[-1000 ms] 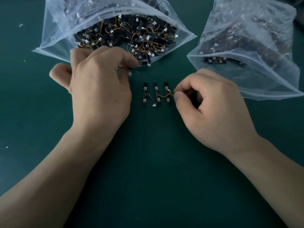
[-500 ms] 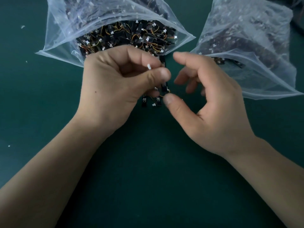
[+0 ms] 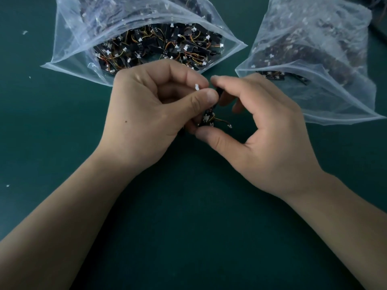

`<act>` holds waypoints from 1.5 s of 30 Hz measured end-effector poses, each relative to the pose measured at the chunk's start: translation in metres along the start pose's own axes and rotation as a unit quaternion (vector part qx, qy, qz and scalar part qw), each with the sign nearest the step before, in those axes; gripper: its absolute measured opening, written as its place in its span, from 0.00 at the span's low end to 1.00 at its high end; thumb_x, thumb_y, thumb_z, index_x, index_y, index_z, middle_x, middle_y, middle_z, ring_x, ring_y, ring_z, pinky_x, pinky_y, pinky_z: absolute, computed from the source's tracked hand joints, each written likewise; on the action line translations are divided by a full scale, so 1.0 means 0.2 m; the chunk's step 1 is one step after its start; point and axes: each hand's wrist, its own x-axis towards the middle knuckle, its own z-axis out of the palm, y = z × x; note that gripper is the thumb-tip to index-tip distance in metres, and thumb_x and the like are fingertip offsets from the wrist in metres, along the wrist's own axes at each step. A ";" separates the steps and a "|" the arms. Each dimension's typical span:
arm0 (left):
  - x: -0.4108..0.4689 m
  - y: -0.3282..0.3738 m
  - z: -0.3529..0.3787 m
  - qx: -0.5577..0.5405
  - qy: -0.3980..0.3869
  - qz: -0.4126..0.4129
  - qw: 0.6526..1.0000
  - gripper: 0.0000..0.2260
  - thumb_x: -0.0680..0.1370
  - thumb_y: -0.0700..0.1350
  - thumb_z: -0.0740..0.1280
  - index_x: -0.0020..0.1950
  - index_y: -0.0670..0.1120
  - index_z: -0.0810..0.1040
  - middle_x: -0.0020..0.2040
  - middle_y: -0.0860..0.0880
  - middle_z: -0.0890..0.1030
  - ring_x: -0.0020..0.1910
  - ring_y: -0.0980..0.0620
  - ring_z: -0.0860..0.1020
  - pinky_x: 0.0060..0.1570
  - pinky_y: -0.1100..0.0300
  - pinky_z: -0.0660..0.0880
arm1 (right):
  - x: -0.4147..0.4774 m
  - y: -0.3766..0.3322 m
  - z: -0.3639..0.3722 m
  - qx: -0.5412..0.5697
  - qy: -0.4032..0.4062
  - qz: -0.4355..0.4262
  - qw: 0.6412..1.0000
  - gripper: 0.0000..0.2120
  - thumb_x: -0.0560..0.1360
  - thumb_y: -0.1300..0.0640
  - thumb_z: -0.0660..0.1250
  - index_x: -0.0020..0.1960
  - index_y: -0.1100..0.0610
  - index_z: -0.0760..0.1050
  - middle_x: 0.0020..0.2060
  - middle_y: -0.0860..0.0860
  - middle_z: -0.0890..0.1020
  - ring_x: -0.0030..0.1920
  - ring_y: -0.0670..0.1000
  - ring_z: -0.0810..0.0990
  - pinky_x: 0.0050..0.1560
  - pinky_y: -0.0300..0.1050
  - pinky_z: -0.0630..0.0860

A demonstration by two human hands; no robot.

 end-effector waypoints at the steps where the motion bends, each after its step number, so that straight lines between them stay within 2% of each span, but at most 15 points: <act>1: 0.00 0.00 0.00 0.012 0.008 0.004 1.000 0.05 0.77 0.42 0.78 0.47 0.48 0.83 0.37 0.51 0.86 0.32 0.55 0.82 0.35 0.62 0.79 | 0.00 0.00 0.00 0.002 -0.002 0.005 1.000 0.33 0.76 0.43 0.76 0.74 0.59 0.74 0.57 0.50 0.81 0.57 0.48 0.78 0.60 0.57 0.76; 5: 0.02 0.00 -0.07 0.122 0.085 0.019 0.989 0.05 0.77 0.47 0.78 0.48 0.53 0.84 0.39 0.56 0.85 0.35 0.57 0.80 0.37 0.64 0.77 | -0.01 0.00 0.00 0.014 0.002 0.025 1.000 0.37 0.76 0.41 0.74 0.78 0.58 0.68 0.63 0.49 0.79 0.64 0.49 0.77 0.67 0.58 0.74; 9: 0.02 -0.02 -0.18 0.294 0.075 0.027 0.952 0.04 0.77 0.50 0.75 0.50 0.58 0.84 0.39 0.63 0.81 0.34 0.47 0.75 0.34 0.58 0.74 | -0.01 0.01 0.01 0.011 0.012 0.039 0.999 0.31 0.79 0.44 0.72 0.75 0.57 0.71 0.63 0.49 0.78 0.64 0.49 0.76 0.67 0.58 0.72; 13: 0.01 -0.02 -0.23 0.336 0.032 0.003 0.941 0.04 0.78 0.50 0.74 0.50 0.60 0.84 0.42 0.65 0.82 0.32 0.55 0.76 0.32 0.72 0.70 | -0.01 0.01 0.01 0.016 0.009 0.044 0.999 0.28 0.79 0.46 0.72 0.74 0.57 0.72 0.64 0.49 0.78 0.65 0.49 0.75 0.68 0.59 0.72; 16: 0.00 -0.03 -0.23 0.374 0.027 0.009 0.927 0.05 0.78 0.49 0.72 0.52 0.58 0.84 0.40 0.68 0.80 0.36 0.58 0.77 0.36 0.77 0.68 | -0.01 0.01 0.00 0.016 0.008 0.050 0.999 0.26 0.79 0.47 0.72 0.73 0.57 0.73 0.63 0.49 0.78 0.65 0.48 0.75 0.68 0.58 0.71; 20: 0.01 -0.05 -0.23 0.431 0.009 0.028 0.902 0.09 0.80 0.49 0.72 0.60 0.55 0.83 0.45 0.60 0.78 0.43 0.70 0.74 0.44 0.79 0.65 | -0.01 0.01 0.00 0.017 0.009 0.054 0.998 0.25 0.79 0.48 0.71 0.72 0.57 0.74 0.64 0.48 0.78 0.65 0.48 0.75 0.68 0.57 0.71; 22: 0.01 -0.05 -0.23 0.431 0.030 0.037 0.901 0.09 0.81 0.49 0.70 0.61 0.54 0.82 0.46 0.59 0.77 0.42 0.70 0.74 0.44 0.78 0.65 | -0.01 0.01 0.00 0.018 0.010 0.052 0.998 0.24 0.80 0.49 0.70 0.71 0.58 0.74 0.64 0.48 0.78 0.65 0.47 0.75 0.68 0.57 0.71; 24: 0.01 -0.03 -0.23 0.416 0.076 0.050 0.905 0.05 0.82 0.49 0.68 0.55 0.52 0.81 0.42 0.58 0.77 0.39 0.66 0.74 0.41 0.75 0.67 | -0.01 0.00 0.00 0.017 0.011 0.050 0.999 0.23 0.80 0.50 0.70 0.71 0.58 0.74 0.64 0.48 0.78 0.65 0.47 0.75 0.68 0.56 0.71; 27: -0.01 -0.01 -0.22 0.411 0.119 0.038 0.903 0.09 0.77 0.54 0.70 0.43 0.51 0.76 0.32 0.54 0.75 0.32 0.55 0.73 0.34 0.56 0.72 | -0.01 0.00 0.00 0.015 0.011 0.053 0.998 0.22 0.80 0.51 0.70 0.71 0.58 0.74 0.64 0.48 0.78 0.65 0.47 0.75 0.68 0.55 0.71; 28: -0.02 0.00 -0.22 0.422 0.114 0.020 0.899 0.11 0.75 0.57 0.70 0.41 0.52 0.75 0.31 0.53 0.75 0.31 0.54 0.72 0.34 0.55 0.72 | -0.01 0.00 0.00 0.015 0.011 0.052 0.998 0.22 0.80 0.51 0.70 0.71 0.58 0.74 0.64 0.48 0.78 0.65 0.48 0.75 0.68 0.55 0.71; 32: -0.04 0.02 -0.20 0.489 0.071 -0.036 0.869 0.11 0.69 0.61 0.68 0.39 0.55 0.76 0.40 0.68 0.77 0.33 0.59 0.75 0.38 0.56 0.72 | -0.01 0.00 0.00 0.015 0.011 0.050 0.999 0.22 0.80 0.52 0.70 0.71 0.58 0.74 0.64 0.48 0.78 0.65 0.48 0.75 0.69 0.56 0.71; 36: -0.04 0.02 -0.21 0.476 0.069 -0.042 0.876 0.06 0.68 0.55 0.66 0.42 0.57 0.79 0.41 0.63 0.79 0.38 0.61 0.77 0.37 0.60 0.71 | -0.01 0.00 0.00 0.014 0.012 0.049 0.999 0.21 0.80 0.52 0.70 0.71 0.58 0.74 0.64 0.48 0.78 0.65 0.47 0.75 0.68 0.55 0.71; 41: -0.03 -0.01 -0.23 0.436 0.053 -0.004 0.899 0.09 0.71 0.43 0.65 0.43 0.57 0.82 0.46 0.57 0.79 0.37 0.57 0.75 0.40 0.50 0.77 | -0.01 0.00 0.00 0.017 0.010 0.049 0.999 0.21 0.80 0.52 0.70 0.70 0.58 0.74 0.64 0.48 0.78 0.65 0.48 0.75 0.68 0.57 0.71; 43: -0.02 -0.01 -0.24 0.415 0.066 0.009 0.907 0.12 0.70 0.39 0.65 0.44 0.56 0.82 0.45 0.58 0.78 0.34 0.56 0.74 0.38 0.55 0.74 | -0.01 0.00 0.00 0.017 0.010 0.047 0.999 0.21 0.80 0.52 0.69 0.70 0.58 0.74 0.64 0.49 0.78 0.65 0.49 0.75 0.68 0.57 0.71; 45: -0.02 -0.01 -0.25 0.403 0.082 -0.004 0.911 0.10 0.70 0.42 0.65 0.45 0.56 0.80 0.40 0.63 0.77 0.35 0.60 0.74 0.36 0.59 0.71 | -0.01 0.00 0.00 0.017 0.008 0.047 0.999 0.21 0.80 0.52 0.69 0.70 0.58 0.74 0.64 0.48 0.78 0.65 0.49 0.75 0.68 0.57 0.71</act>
